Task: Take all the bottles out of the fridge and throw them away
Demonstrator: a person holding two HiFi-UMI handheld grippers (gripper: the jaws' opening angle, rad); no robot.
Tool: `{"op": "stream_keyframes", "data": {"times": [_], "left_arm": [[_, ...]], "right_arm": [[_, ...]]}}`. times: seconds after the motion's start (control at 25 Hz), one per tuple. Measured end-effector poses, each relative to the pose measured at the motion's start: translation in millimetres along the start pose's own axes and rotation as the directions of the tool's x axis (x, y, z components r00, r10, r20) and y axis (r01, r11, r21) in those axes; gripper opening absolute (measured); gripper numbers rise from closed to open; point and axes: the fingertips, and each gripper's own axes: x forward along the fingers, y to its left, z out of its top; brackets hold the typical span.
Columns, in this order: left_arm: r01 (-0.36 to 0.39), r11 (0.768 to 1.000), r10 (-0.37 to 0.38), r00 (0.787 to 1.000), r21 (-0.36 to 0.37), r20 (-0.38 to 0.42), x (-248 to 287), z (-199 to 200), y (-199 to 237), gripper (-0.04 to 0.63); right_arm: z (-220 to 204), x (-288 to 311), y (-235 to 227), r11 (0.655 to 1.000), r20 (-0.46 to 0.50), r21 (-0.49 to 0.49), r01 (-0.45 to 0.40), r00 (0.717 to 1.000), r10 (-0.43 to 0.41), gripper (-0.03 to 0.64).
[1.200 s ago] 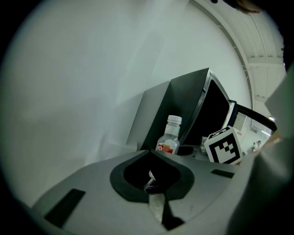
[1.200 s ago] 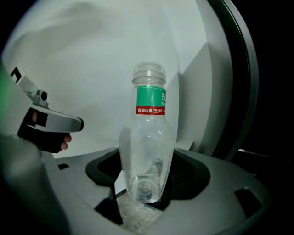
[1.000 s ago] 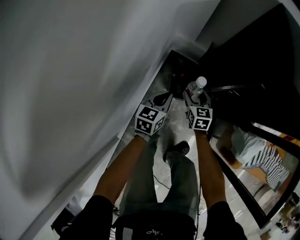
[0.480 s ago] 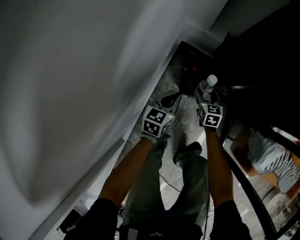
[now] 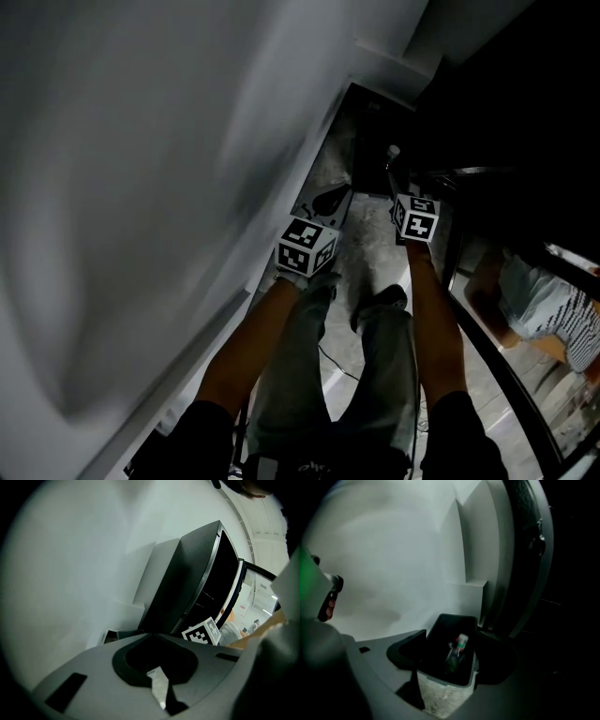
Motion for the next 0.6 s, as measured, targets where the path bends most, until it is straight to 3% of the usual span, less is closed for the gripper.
{"op": "stream_keyframes", "data": {"times": [0.36, 0.6], "left_arm": [[-0.002, 1.0, 0.002, 1.0, 0.0, -0.011, -28, 27, -56, 0.002], [-0.013, 1.0, 0.013, 1.0, 0.003, 0.027, -59, 74, -118, 0.002]], "right_arm": [[25, -112, 12, 0.998, 0.062, -0.018, -0.063, 0.996, 0.064, 0.299], [62, -215, 18, 0.997, 0.127, 0.006, -0.081, 0.989, 0.079, 0.14]]}}
